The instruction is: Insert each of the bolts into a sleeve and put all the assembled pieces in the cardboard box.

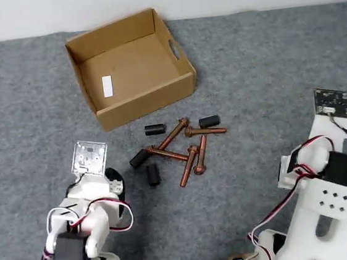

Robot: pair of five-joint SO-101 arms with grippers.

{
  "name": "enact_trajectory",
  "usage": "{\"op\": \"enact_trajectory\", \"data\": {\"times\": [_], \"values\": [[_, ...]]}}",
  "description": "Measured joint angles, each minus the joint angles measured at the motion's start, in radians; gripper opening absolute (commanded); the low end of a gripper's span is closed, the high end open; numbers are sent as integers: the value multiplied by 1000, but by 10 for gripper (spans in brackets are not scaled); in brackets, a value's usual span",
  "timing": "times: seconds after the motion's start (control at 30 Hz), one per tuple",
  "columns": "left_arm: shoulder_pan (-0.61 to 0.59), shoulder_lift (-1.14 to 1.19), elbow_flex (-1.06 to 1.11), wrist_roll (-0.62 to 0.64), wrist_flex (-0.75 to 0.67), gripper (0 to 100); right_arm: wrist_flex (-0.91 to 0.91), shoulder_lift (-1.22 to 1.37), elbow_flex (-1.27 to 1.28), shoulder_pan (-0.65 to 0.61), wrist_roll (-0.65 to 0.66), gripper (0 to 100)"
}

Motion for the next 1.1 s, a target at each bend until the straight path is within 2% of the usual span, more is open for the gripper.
{"op": "enact_trajectory", "data": {"times": [0.2,0.43,0.6,0.73,0.87,1.1], "values": [[0,247,-195,0,35,8,0,-3,0,0,0,8],[5,736,-572,-5,75,8,0,-3,0,0,0,8],[68,1092,-855,-161,80,10,0,-3,0,0,0,8],[110,1303,-1051,-275,80,90,0,-3,0,0,0,8],[146,1473,-1204,-307,87,183,0,-3,6,0,0,8],[161,1745,-1445,-310,94,192,0,-3,6,0,0,8]]}}
